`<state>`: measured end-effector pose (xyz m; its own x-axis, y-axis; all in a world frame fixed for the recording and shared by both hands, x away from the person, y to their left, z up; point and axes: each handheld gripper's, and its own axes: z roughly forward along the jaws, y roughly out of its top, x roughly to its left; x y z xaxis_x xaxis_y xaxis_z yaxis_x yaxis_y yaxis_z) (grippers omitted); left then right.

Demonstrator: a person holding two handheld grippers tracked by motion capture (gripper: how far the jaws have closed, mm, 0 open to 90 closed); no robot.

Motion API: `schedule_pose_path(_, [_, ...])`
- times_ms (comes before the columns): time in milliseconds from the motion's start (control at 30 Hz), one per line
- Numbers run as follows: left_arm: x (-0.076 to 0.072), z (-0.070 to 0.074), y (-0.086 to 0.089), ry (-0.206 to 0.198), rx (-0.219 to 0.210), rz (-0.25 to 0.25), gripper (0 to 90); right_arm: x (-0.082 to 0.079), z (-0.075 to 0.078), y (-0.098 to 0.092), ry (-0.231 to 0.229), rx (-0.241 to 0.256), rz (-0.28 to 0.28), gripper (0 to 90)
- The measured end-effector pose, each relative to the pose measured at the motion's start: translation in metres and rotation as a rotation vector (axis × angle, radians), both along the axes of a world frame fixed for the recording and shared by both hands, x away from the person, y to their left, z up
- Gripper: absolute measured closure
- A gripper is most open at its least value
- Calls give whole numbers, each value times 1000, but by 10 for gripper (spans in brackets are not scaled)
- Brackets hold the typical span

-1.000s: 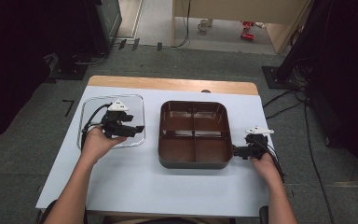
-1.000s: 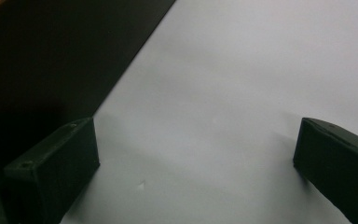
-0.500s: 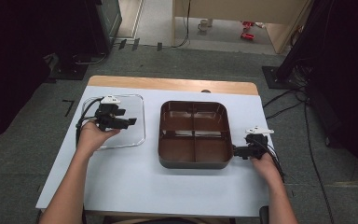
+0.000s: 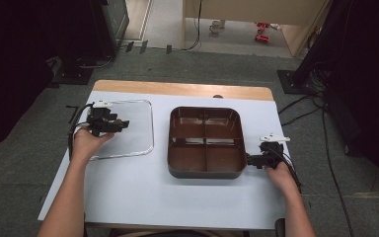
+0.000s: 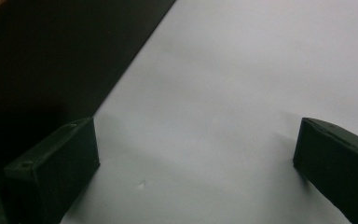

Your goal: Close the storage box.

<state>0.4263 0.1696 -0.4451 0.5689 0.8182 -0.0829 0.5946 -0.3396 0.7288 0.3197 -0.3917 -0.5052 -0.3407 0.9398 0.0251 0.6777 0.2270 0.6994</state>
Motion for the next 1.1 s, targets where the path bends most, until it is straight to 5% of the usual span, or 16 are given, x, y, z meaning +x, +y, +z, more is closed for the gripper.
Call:
schedule_pose_path(200, [5, -11, 6, 9, 6, 14, 406, 0, 0, 0, 1, 1, 0, 0])
schedule_pose_path(300, [4, -14, 7, -30, -1, 29, 463, 0, 0, 0, 0, 0, 0, 0])
schedule_pose_path(433, [4, -15, 9, -36, -5, 43, 474, 0, 0, 0, 0, 0, 0, 0])
schedule_pose_path(700, [9, -24, 8, 20, 34, 43, 460, 0, 0, 0, 0, 0, 0, 0])
schedule_pose_path(1100, [14, -29, 6, 24, 76, 39, 592, 0, 0, 0, 0, 0, 0, 0])
